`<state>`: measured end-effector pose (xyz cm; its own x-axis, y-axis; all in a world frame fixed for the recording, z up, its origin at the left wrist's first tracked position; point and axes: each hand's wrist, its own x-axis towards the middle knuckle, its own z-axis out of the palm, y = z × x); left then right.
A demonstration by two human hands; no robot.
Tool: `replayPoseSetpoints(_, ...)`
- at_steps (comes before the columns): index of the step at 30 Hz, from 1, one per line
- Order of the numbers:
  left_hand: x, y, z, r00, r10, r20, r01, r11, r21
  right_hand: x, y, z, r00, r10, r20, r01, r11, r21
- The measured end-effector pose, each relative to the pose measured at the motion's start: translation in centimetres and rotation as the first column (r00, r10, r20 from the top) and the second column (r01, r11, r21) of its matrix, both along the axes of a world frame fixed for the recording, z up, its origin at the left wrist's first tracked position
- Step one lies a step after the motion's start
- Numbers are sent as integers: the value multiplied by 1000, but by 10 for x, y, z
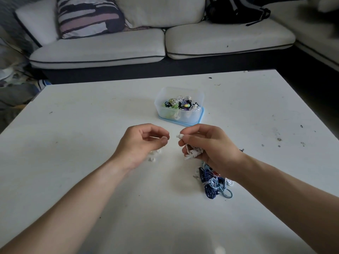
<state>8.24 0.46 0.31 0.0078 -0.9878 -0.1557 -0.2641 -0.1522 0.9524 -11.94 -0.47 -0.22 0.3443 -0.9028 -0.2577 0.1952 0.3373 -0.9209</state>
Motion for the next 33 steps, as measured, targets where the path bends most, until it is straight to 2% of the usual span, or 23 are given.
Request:
replayPoseSetpoints(3, -5, 5, 5, 985, 54, -164, -47, 998, 45, 2, 5, 5, 1000, 17, -2, -17, 998, -67)
replayPoseSetpoints(7, -13, 5, 10, 917, 80, -391, -31, 991, 129, 4, 7, 3, 1000, -17, -1, 17, 995, -94)
replayPoseSetpoints(11, -14, 4, 12, 873, 58, -485, 38, 982, 185, 3, 6, 1, 999, -47, -6, 47, 995, -91)
replayPoseSetpoints(16, -14, 4, 13, 874, 49, -484, 56, 978, 200, 1, 4, 0, 997, -49, -58, 43, 994, -104)
replayPoseSetpoints(33, -15, 3, 14, 911, 25, -412, 47, 985, 164, 0, 2, 0, 996, -35, -87, 28, 996, -85)
